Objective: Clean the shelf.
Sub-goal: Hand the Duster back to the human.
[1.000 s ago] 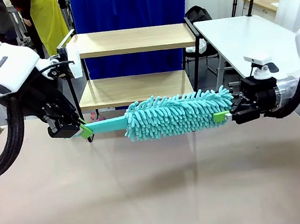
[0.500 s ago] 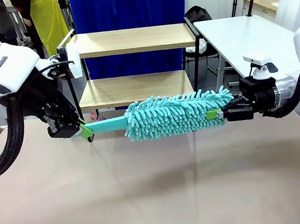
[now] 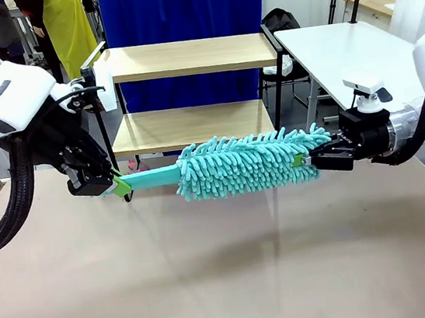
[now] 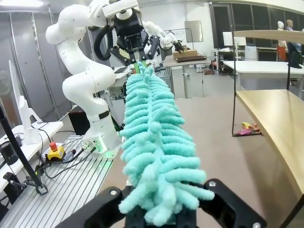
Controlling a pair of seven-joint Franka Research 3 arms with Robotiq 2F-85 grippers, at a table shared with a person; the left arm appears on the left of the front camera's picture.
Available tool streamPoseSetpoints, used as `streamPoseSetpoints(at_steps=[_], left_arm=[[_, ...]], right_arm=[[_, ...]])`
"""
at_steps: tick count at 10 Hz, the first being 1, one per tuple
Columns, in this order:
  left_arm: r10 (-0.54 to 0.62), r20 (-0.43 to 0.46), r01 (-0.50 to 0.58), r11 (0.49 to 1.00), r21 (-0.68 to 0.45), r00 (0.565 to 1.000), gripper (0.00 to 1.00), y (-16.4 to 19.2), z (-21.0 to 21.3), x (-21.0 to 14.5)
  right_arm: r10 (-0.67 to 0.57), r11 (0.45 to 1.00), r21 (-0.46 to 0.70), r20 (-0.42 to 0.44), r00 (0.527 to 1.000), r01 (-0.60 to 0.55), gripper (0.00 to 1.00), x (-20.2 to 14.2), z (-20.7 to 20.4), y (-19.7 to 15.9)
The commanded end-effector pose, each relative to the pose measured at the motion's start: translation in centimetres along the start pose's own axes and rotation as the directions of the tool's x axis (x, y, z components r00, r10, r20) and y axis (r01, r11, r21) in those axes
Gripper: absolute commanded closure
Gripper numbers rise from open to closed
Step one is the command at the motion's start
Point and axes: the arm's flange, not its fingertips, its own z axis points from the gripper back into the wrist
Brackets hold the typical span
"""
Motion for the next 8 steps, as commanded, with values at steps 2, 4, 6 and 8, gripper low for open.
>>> streamPoseSetpoints(at_steps=[2,4,6,8], left_arm=[[0.012,0.020,-0.012,1.000,-0.009,1.000,0.87,-0.1,0.2,0.1],[0.029,0.041,-0.028,1.000,-0.011,0.999,0.30,0.2,0.1,-0.4],[0.086,0.130,-0.086,0.996,-0.004,0.988,0.00,0.6,2.2,-2.0],[0.152,0.255,-0.152,0.988,-0.022,0.955,0.05,1.6,5.2,-5.3]], right_arm=[[0.060,0.997,0.054,-0.028,0.998,-0.059,1.00,-0.1,-0.2,-0.7],[0.019,1.000,0.017,-0.013,1.000,-0.019,1.00,0.1,0.0,-0.2],[0.019,1.000,0.017,-0.013,1.000,-0.019,1.00,0.1,0.0,-0.2],[0.019,1.000,0.017,-0.013,1.000,-0.019,1.00,0.1,0.0,-0.2]])
